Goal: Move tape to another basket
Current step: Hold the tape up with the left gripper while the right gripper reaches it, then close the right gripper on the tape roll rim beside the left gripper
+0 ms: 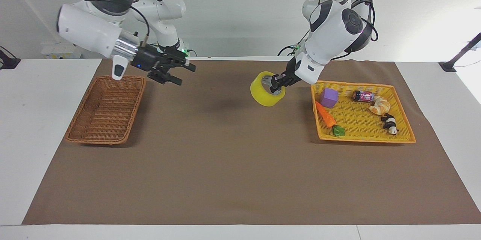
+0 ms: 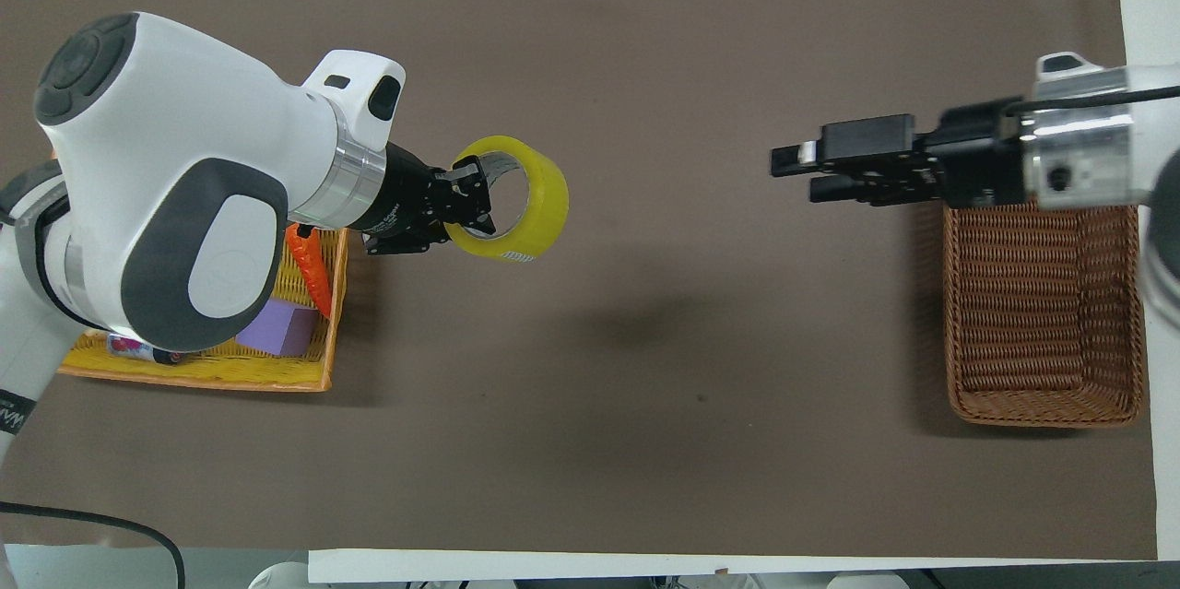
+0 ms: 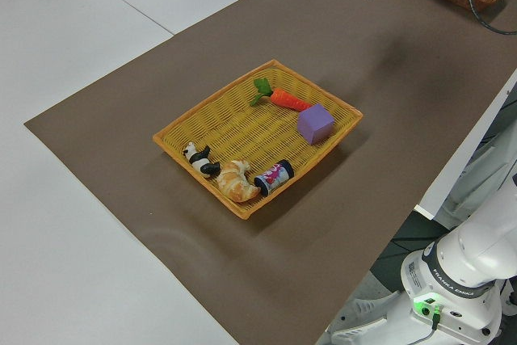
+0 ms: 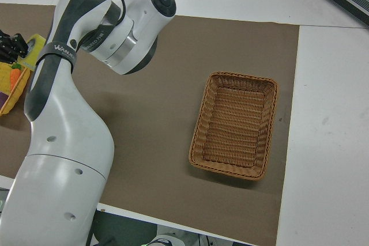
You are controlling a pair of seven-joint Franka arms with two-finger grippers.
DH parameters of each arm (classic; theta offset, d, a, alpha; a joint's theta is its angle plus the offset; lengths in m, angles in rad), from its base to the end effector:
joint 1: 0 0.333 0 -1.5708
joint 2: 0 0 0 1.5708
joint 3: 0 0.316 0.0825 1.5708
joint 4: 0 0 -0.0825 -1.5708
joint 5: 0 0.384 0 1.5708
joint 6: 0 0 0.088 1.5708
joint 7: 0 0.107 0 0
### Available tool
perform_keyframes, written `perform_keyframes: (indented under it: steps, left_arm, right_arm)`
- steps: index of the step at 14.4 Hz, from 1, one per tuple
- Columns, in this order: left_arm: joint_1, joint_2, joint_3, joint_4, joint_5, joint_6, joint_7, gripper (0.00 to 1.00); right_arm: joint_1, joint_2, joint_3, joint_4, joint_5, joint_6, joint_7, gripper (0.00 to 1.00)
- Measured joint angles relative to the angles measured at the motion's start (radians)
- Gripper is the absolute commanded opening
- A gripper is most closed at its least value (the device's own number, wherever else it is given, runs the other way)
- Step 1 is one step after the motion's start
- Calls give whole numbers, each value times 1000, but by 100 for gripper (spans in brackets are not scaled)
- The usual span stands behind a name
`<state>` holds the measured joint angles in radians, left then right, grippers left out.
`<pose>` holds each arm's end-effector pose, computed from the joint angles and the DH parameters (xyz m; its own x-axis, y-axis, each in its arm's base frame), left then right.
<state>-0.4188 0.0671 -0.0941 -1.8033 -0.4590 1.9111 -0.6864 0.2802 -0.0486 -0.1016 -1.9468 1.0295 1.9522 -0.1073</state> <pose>0.4984 -0.3156 0.5124 0.9285 0.2587 -0.2664 0.3411 -0.8778 0.3363 0.5424 0.1549 0.5359 0.9958 -0.0862 -0.0308 -0.0743 -0.5646 -0.8220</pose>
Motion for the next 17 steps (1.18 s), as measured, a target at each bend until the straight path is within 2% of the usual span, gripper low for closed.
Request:
perform_keyframes:
  steps: [4, 8, 11, 14, 17]
  left_arm:
    - [0, 0, 0, 0, 0, -1, 0, 3]
    - [0, 0, 0, 0, 0, -1, 0, 3]
    - [0, 0, 0, 0, 0, -2, 0, 3]
    - [0, 0, 1, 0, 0, -2, 0, 3]
    - [0, 0, 1, -1, 0, -2, 0, 3]
  right_arm:
    - [174, 49, 4, -31, 104, 194, 2, 100]
    - [268, 103, 2, -32, 240, 327, -1, 100]
    - [293, 127, 2, -31, 261, 353, -1, 98]
    - [292, 127, -2, -29, 262, 353, -11, 85]
    - [292, 127, -3, -28, 262, 353, -27, 52]
